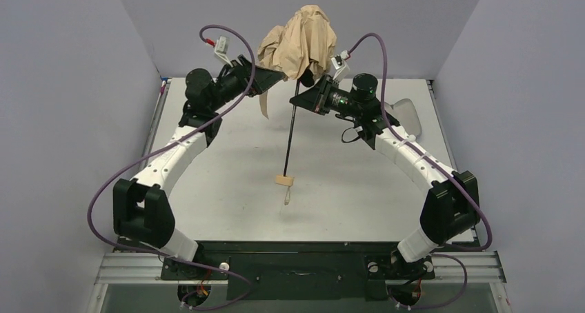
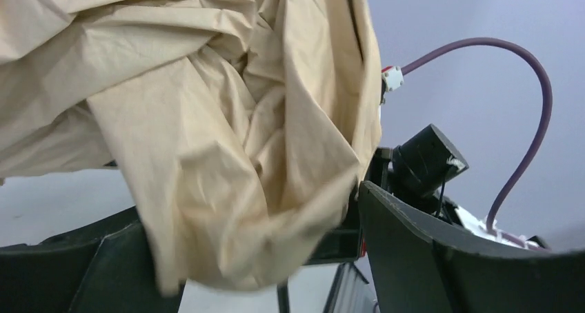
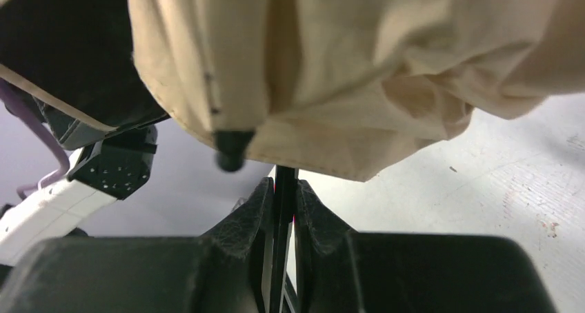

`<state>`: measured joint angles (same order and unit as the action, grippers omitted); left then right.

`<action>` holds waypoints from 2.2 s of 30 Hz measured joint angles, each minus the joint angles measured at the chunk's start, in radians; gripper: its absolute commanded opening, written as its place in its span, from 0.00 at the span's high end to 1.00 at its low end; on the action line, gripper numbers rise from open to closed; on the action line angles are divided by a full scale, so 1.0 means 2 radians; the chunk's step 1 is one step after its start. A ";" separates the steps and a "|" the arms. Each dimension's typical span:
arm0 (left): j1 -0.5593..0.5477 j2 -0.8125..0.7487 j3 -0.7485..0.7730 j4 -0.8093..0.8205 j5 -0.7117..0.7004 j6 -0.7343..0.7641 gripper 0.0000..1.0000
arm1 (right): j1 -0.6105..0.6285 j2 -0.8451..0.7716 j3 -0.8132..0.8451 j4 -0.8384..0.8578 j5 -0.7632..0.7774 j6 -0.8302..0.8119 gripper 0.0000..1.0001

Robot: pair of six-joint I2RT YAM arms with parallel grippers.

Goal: Open the umbrella

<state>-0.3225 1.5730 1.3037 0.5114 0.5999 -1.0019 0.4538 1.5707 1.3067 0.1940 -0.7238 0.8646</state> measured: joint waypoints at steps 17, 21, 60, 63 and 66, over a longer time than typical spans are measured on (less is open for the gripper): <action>0.024 -0.193 -0.149 -0.121 0.127 0.695 0.23 | -0.014 -0.013 -0.006 0.007 0.011 0.091 1.00; -0.030 -0.207 -0.178 -0.117 0.131 0.879 0.26 | -0.014 -0.014 -0.009 0.003 0.008 0.100 1.00; -0.155 -0.111 -0.220 -0.001 0.031 1.213 1.00 | -0.019 -0.024 -0.001 -0.099 -0.025 0.016 0.41; -0.147 -0.112 -0.204 0.004 0.014 1.111 1.00 | -0.064 -0.036 0.019 -0.106 -0.019 -0.009 0.40; -0.130 -0.111 -0.146 0.000 -0.023 0.968 1.00 | -0.112 -0.049 0.055 -0.105 -0.008 -0.034 0.38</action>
<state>-0.5823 1.3506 1.0111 0.5106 0.5549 0.9340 0.2302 1.4731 1.4158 -0.0170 -0.7406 0.7959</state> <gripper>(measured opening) 0.078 0.607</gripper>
